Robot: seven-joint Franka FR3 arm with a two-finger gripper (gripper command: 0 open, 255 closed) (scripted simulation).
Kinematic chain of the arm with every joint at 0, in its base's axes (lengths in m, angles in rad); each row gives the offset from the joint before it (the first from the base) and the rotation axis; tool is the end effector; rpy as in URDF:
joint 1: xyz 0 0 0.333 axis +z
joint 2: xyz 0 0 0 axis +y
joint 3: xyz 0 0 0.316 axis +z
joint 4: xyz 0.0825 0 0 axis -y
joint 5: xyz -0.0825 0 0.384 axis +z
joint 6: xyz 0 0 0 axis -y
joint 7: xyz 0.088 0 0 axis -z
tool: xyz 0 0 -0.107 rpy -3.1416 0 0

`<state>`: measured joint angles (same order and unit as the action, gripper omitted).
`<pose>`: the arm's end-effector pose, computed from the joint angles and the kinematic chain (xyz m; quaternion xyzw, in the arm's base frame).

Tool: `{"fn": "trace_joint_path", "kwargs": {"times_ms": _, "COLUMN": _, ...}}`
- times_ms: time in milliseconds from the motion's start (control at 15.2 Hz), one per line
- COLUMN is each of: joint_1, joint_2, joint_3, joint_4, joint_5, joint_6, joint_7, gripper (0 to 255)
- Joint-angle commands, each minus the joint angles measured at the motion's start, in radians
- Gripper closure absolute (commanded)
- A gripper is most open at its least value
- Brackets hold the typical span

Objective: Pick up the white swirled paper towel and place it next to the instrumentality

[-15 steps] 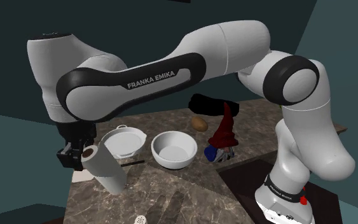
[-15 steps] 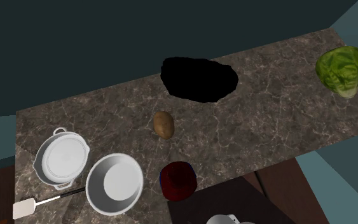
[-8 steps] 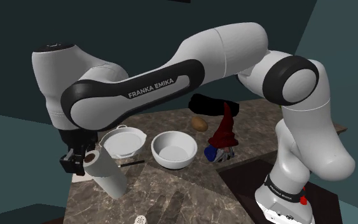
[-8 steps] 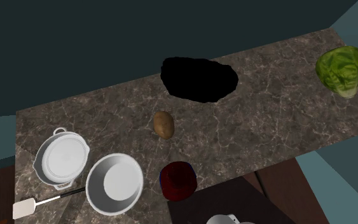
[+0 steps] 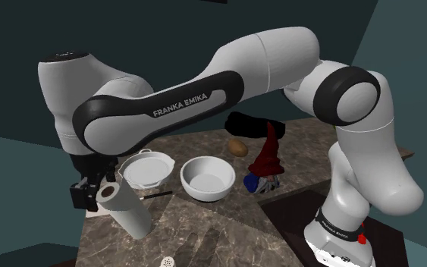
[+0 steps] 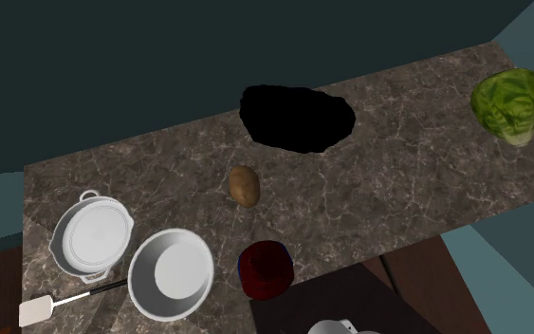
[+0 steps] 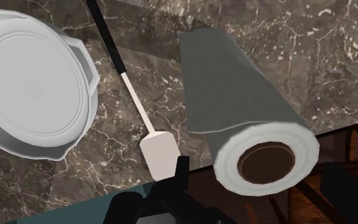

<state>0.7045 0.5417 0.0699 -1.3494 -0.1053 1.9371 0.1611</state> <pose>0.5245 0.4888 0.4166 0.9488 0.3133 0.0354 0.0176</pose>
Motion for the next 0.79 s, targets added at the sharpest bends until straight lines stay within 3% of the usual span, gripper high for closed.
{"fn": "trace_joint_path", "kwargs": {"times_ms": 0, "joint_1": 0.0, "joint_2": 0.0, "joint_3": 0.0, "joint_4": 0.0, "joint_5": 0.0, "joint_6": 0.0, "joint_7": 0.0, "gripper": 0}}
{"fn": "trace_joint_path", "kwargs": {"times_ms": 264, "joint_1": 0.006, "joint_2": -0.021, "joint_3": 0.003, "joint_4": 0.094, "joint_5": 0.003, "joint_6": -0.115, "joint_7": -0.004, "gripper": 0}}
{"fn": "trace_joint_path", "kwargs": {"times_ms": 726, "joint_1": 0.006, "joint_2": -0.021, "joint_3": 0.003, "joint_4": 0.094, "joint_5": 0.003, "joint_6": -0.115, "joint_7": -0.004, "gripper": 0}}
